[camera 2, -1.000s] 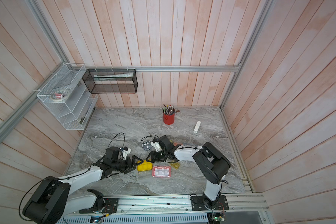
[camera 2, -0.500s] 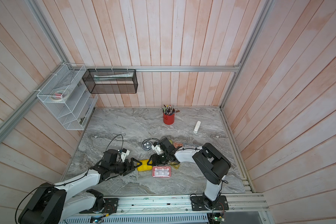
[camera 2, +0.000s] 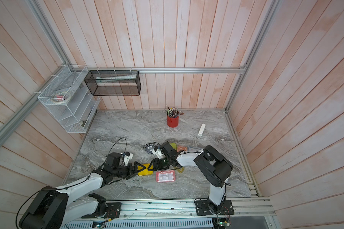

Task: Close pillboxes
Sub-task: Close the lid on the pillbox.

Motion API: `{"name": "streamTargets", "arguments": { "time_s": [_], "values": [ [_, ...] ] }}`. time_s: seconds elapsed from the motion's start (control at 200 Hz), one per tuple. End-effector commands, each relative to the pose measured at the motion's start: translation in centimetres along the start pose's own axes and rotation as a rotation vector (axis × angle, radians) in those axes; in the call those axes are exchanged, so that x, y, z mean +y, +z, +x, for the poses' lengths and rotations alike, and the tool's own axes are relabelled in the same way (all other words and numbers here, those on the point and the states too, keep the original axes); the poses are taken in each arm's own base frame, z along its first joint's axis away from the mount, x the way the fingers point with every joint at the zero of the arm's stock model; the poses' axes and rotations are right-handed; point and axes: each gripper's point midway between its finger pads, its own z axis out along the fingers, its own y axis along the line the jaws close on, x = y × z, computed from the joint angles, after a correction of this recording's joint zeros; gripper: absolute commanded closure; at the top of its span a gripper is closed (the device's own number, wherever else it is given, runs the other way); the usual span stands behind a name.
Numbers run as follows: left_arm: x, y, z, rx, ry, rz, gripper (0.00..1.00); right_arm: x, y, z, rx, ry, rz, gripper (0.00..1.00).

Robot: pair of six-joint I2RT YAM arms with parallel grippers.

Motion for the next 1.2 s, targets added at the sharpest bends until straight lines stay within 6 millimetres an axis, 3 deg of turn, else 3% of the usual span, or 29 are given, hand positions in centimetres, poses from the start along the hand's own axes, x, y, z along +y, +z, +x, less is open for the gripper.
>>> {"name": "streamTargets", "arguments": {
  "time_s": [0.0,0.39,0.925,1.195],
  "values": [
    [4.1,-0.2,1.6,0.026,-0.044,-0.172,0.06,-0.8,0.5,0.5,0.021,0.007,0.039,0.44],
    [5.7,-0.9,1.0,-0.026,-0.050,-0.277,0.12,-2.0,0.0,0.5,0.000,0.000,0.121,0.44],
    [6.7,-0.4,1.6,0.003,-0.031,-0.318,0.25,-2.6,-0.2,-0.2,-0.024,-0.013,0.177,0.50],
    [7.4,0.1,2.0,0.037,0.009,-0.400,0.26,-2.7,-0.2,-0.5,-0.040,-0.049,0.236,0.51]
  ]
}}
